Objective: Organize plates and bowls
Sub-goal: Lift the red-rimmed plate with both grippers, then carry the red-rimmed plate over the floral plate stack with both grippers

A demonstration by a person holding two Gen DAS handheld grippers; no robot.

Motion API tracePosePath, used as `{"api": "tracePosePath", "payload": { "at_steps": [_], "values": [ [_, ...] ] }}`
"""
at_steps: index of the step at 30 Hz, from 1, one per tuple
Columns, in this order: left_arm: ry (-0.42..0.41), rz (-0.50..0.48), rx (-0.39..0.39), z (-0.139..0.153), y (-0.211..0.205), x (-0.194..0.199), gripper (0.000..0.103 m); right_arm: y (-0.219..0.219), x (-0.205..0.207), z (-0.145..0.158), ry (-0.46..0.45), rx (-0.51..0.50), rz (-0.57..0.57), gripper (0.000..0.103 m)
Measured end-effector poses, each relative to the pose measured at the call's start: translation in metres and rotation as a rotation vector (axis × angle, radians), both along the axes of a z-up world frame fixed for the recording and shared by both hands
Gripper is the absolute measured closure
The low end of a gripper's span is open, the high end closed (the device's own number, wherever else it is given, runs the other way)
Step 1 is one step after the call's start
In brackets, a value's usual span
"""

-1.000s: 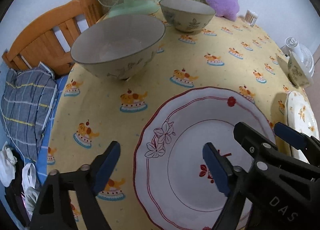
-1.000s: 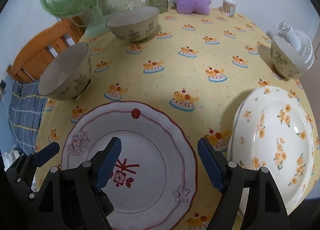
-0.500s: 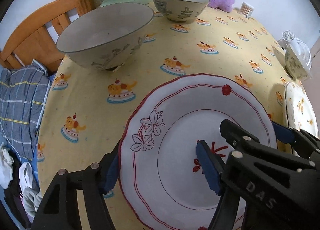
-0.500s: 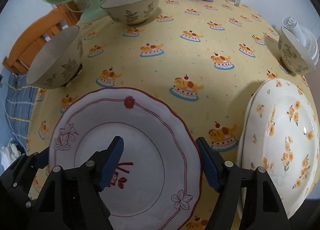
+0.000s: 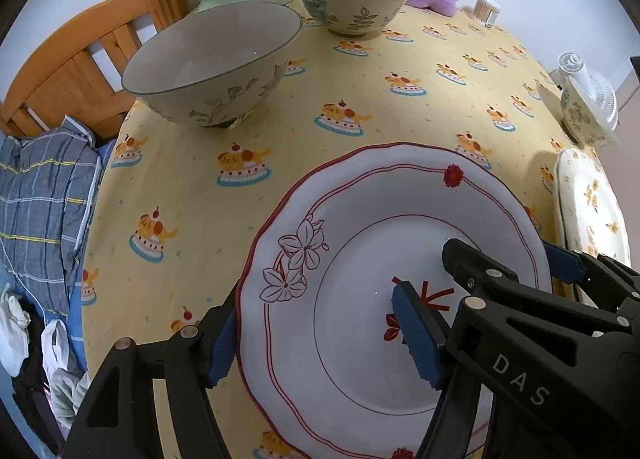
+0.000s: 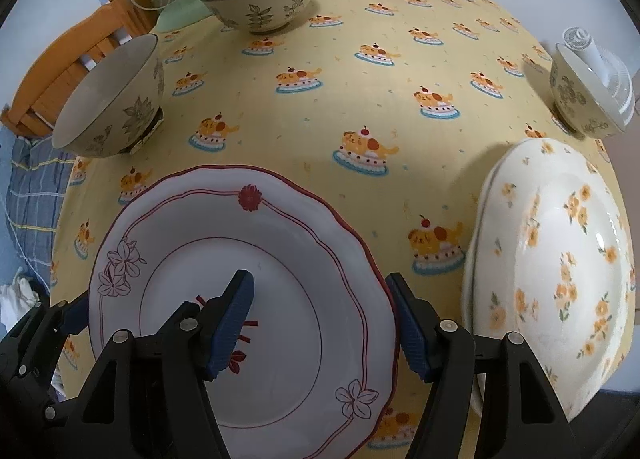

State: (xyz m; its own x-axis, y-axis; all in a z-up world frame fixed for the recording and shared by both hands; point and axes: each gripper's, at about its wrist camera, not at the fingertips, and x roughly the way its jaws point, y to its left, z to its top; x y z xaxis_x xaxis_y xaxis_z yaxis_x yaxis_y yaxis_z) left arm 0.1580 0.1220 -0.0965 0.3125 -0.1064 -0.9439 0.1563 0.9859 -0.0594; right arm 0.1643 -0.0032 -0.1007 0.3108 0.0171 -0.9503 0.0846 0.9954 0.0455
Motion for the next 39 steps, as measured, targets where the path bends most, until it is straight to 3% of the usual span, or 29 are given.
{"api": "tracePosePath", "payload": {
  "at_steps": [16,23,39],
  "values": [
    [-0.089,-0.083,-0.033,0.053,-0.008,-0.026,0.030,-0.004,-0.040,0.057,-0.095,-0.032,-0.074,0.033],
    [-0.126,-0.076,-0.024,0.065,-0.025,-0.030,0.030,-0.019,-0.047,0.072,-0.136,-0.023,-0.073,0.033],
    [-0.112,-0.017,-0.035,0.068,-0.115,-0.039,0.030,-0.105,-0.046,0.082,-0.132,-0.030,-0.012,0.033]
  ]
}}
